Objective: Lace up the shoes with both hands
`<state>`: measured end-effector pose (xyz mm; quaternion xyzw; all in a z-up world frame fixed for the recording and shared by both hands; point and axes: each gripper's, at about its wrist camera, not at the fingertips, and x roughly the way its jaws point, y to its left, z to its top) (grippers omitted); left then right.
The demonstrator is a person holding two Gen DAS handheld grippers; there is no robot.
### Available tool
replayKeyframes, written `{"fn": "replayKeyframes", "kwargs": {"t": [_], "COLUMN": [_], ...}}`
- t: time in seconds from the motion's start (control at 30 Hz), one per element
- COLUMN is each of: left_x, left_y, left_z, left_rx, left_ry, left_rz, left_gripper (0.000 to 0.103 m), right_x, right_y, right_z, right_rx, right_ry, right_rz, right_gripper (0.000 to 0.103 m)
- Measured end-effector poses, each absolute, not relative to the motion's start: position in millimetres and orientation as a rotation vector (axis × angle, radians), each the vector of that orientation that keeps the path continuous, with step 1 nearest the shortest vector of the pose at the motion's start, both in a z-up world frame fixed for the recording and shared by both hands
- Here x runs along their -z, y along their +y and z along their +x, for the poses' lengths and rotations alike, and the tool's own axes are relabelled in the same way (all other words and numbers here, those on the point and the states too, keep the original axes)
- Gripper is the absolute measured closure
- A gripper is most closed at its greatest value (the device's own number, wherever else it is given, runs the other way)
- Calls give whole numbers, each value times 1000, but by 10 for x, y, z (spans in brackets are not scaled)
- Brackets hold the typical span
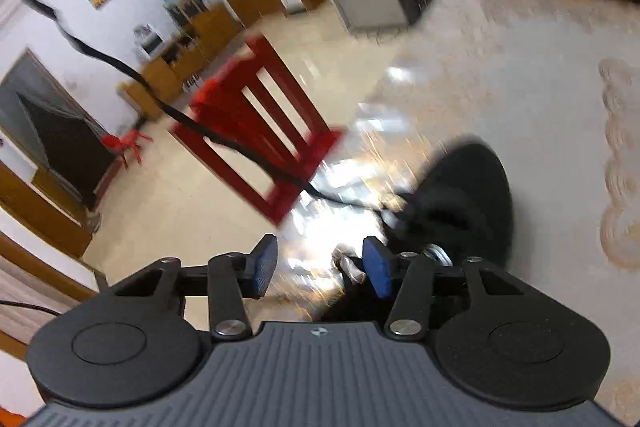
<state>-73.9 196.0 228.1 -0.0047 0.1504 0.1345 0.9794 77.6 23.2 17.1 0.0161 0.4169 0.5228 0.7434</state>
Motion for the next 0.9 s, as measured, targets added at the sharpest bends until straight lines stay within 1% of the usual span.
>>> {"fn": "replayKeyframes", "kwargs": {"t": [0.1, 0.17, 0.23, 0.3, 0.37, 0.5, 0.53, 0.57, 0.6, 0.63, 0.73, 0.77, 0.8, 0.87, 0.9], "left_x": [-2151, -2076, -1999, -1932, -1872, -1830, -1827, -1819, -1799, -1778, -1716, -1695, -1675, -1633, -1613], "left_y": [1969, 1998, 2040, 2073, 2107, 2129, 2124, 2118, 2109, 2099, 2072, 2063, 2054, 2035, 2026], "left_z": [-655, -627, -601, -576, -530, -480, -485, -485, -474, -464, -433, -422, -412, -391, -381], "left_rx": [-229, -196, -168, -147, -122, -87, -81, -74, -65, -56, -30, -21, -12, 6, 15], "left_ry": [319, 326, 334, 342, 350, 356, 355, 356, 361, 367, 384, 389, 395, 406, 411], "left_rz": [-34, -61, -86, -100, -120, -121, -115, -108, -102, -95, -76, -69, -63, -50, -43], "left_gripper": [102, 102, 102, 102, 102, 102, 102, 102, 102, 102, 102, 102, 102, 102, 102], "right_x": [-321, -363, -368, -332, -259, -83, -53, -25, -9, -12, -42, -55, -73, -118, -141], "right_y": [266, 245, 171, 85, 53, 121, 167, 221, 265, 286, 325, 344, 366, 376, 351], "right_z": [560, 444, 438, 558, 726, 1008, 1036, 1057, 1066, 1049, 946, 891, 826, 696, 649], "right_rx": [-1398, -1392, -1260, -1063, -918, -864, -862, -857, -868, -932, -1179, -1240, -1279, -1265, -1229], "right_ry": [869, 811, 779, 795, 835, 905, 917, 932, 954, 986, 1071, 1079, 1067, 1008, 978], "right_rz": [43, -21, -51, -29, -8, 34, 12, -19, -31, -7, 102, 122, 110, 18, -23], "right_gripper": [54, 53, 53, 53, 51, 51, 58, 80, 90, 91, 86, 83, 80, 68, 67]}}
